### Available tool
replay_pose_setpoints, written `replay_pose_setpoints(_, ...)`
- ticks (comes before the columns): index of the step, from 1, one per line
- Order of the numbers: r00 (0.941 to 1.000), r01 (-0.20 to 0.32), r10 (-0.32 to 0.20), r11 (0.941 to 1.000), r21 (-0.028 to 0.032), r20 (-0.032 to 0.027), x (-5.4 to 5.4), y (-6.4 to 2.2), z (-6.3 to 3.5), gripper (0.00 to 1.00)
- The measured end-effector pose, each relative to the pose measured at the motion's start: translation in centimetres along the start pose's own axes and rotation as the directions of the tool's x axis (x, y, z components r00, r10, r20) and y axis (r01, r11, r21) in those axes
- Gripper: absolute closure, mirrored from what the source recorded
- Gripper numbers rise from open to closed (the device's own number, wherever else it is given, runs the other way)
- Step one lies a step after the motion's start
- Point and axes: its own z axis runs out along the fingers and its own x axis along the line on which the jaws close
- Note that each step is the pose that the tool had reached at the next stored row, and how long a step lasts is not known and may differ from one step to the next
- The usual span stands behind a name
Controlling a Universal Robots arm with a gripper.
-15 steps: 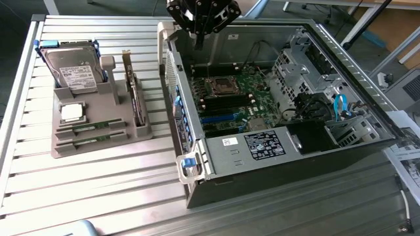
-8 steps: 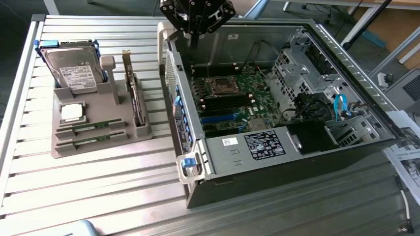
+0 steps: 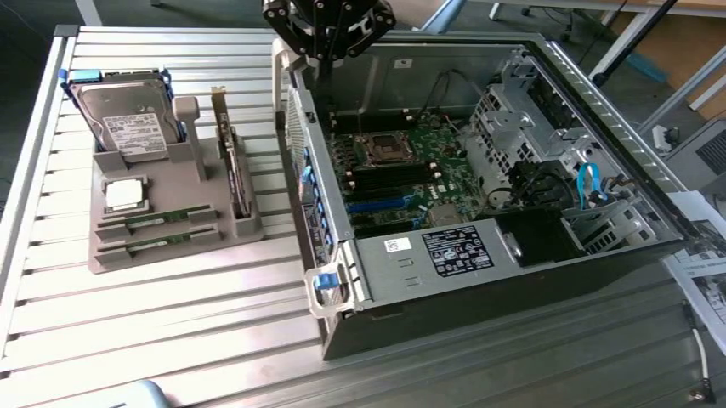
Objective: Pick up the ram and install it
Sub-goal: 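Reach for the ram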
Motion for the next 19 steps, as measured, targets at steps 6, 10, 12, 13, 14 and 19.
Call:
replay_pose_setpoints(6, 1.0, 0.0, 0.0, 1.0, 0.0, -0.0001, 0.9, -0.07, -0.03, 0.89)
replay_pose_setpoints(10, 1.0, 0.0, 0.0, 1.0, 0.0, 0.0, 1.5, -0.11, -0.04, 0.89)
replay_pose_setpoints(12, 1.0, 0.0, 0.0, 1.0, -0.0001, 0.0, 1.7, -0.13, -0.04, 0.89)
replay_pose_setpoints(13, 1.0, 0.0, 0.0, 1.0, 0.0, 0.0, 1.9, -0.14, -0.05, 0.89)
replay_pose_setpoints(14, 1.0, 0.0, 0.0, 1.0, -0.0001, 0.0, 2.1, -0.16, -0.05, 0.89)
replay_pose_setpoints(19, 1.0, 0.0, 0.0, 1.0, 0.0, 0.0, 2.9, -0.22, -0.08, 0.89)
